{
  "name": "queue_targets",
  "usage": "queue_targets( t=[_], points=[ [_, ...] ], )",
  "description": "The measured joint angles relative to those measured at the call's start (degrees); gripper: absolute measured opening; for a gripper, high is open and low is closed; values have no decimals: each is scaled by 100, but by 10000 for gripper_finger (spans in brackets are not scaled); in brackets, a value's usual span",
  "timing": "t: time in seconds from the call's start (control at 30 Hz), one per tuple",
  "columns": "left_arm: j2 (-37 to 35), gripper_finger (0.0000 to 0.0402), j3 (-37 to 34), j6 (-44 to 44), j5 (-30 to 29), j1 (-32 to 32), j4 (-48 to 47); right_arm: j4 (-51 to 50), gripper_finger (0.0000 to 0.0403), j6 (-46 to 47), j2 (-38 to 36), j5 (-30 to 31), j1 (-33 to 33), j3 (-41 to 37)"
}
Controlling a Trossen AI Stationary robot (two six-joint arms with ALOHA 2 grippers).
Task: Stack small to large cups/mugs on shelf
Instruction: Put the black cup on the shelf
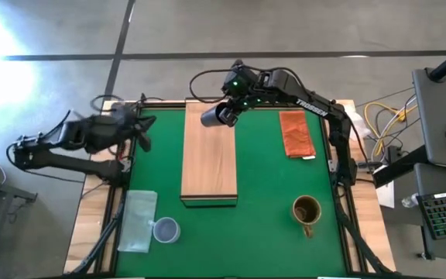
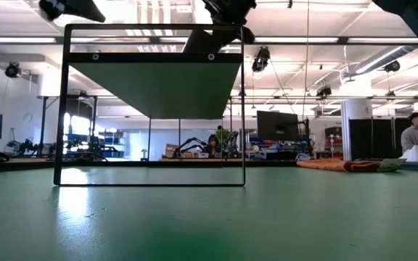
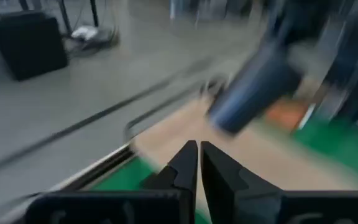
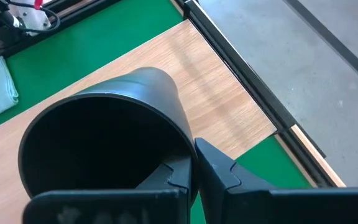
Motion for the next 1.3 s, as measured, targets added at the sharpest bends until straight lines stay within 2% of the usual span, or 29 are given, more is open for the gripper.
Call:
queue_targets(
  t=[0.1, 0.17, 0.23, 0.27, 0.33, 0.37, 0.43, 0.5, 0.63, 0.7, 0.73, 0.87, 1.0, 1.3],
  points=[
    [584, 5, 815, 879, -157, 2, -449, -2, 9, 21, 0, 1, 0, -1],
    [929, 5, 1155, 614, 240, -2, -505, 0, 9, 137, 0, 3, 0, -1],
    [1245, 5, 1299, 500, -24, 0, -430, -2, 9, 212, 0, 10, -2, -1],
    [1407, 4, 1319, 716, -167, 11, -337, -2, 9, 214, 0, 17, -2, -1],
    [1581, 4, 1293, 1329, 69, 132, -162, -1, 9, 214, 0, 20, -6, -1],
    [1654, 3, 1251, 1453, 370, 263, -20, -2, 9, 214, 0, 20, -8, -1],
    [1752, 3, 1129, 1624, 1389, 702, 275, 0, 9, 219, 0, 19, -11, -1],
    [1803, 3, 910, 1764, 2472, 1440, 481, -2, 9, 236, 0, 2, -21, -1],
    [1857, 3, 554, 1914, 4825, 2746, 1680, 11, 9, 227, 0, -194, -80, -1],
    [1918, 3, 474, 2042, 5599, 3200, 2096, 35, 9, 204, 0, -196, -132, -3],
    [1977, 3, 432, 2135, 5768, 3329, 2180, 52, 9, 208, 7, -194, -162, -4],
    [2328, 3, 268, 2548, 5882, 3526, 2165, 137, 9, 214, 153, -216, -305, -4],
    [2706, 3, 210, 2823, 6074, 3541, 2212, 317, 9, 238, 438, -644, -398, -4],
    [3124, 3, 195, 3101, 6129, 3748, 2304, 522, 9, 87, 578, -603, -378, 106]
  ],
)
